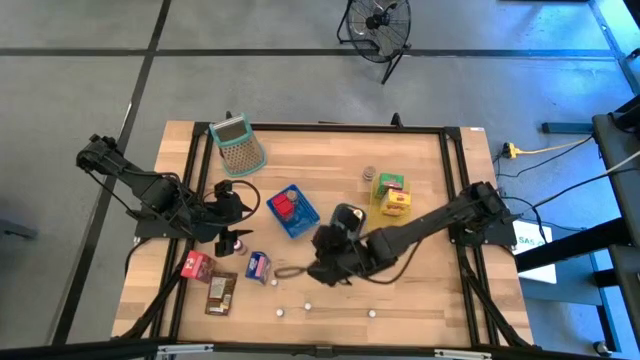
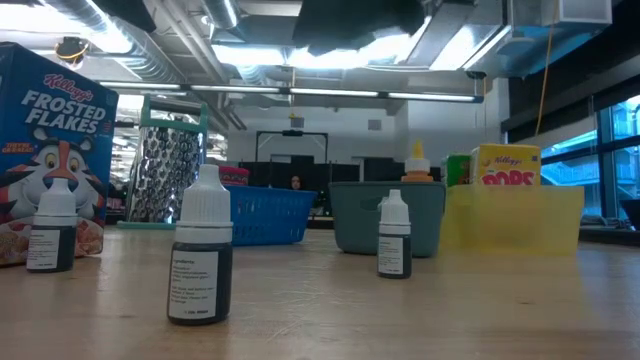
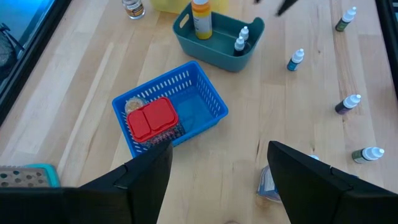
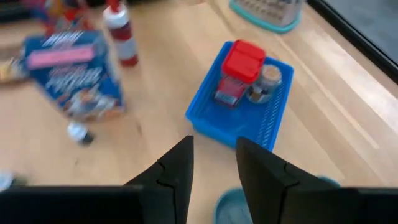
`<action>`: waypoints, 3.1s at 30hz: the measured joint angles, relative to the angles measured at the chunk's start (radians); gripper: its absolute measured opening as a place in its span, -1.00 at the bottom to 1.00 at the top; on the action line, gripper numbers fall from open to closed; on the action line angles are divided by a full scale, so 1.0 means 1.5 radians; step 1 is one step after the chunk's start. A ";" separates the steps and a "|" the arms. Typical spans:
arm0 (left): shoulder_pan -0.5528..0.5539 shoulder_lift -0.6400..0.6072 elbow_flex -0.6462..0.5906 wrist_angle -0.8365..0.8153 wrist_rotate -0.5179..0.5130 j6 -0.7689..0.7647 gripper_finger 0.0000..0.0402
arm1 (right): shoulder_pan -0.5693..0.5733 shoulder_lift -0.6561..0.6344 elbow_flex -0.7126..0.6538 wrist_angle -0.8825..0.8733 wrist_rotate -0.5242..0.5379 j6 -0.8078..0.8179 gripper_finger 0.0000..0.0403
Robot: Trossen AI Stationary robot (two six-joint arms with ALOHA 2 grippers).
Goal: Pick & Place Kitchen Items
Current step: Put the red cereal box into the yellow bin
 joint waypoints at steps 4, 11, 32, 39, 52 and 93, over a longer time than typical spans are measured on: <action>0.000 0.000 0.000 0.000 0.000 0.000 0.30 | 0.044 0.000 0.029 -0.068 0.003 -0.001 -0.39; 0.000 0.000 0.000 0.000 0.000 0.000 0.30 | 0.115 0.001 0.044 -0.161 0.011 0.012 -0.39; -0.003 0.001 -0.007 0.169 0.017 -0.006 0.30 | 0.161 0.001 0.044 -0.240 0.084 -0.012 -0.39; -0.002 0.013 -0.008 0.165 0.015 -0.029 0.30 | 0.159 0.001 0.044 -0.248 0.095 -0.028 -0.38; 0.004 0.008 0.039 -0.003 0.029 0.035 0.30 | 0.126 0.001 0.044 -0.303 0.137 -0.029 -0.38; -0.021 0.022 0.047 -0.314 0.214 -0.402 0.30 | 0.095 0.001 0.021 -0.303 0.116 -0.026 -0.39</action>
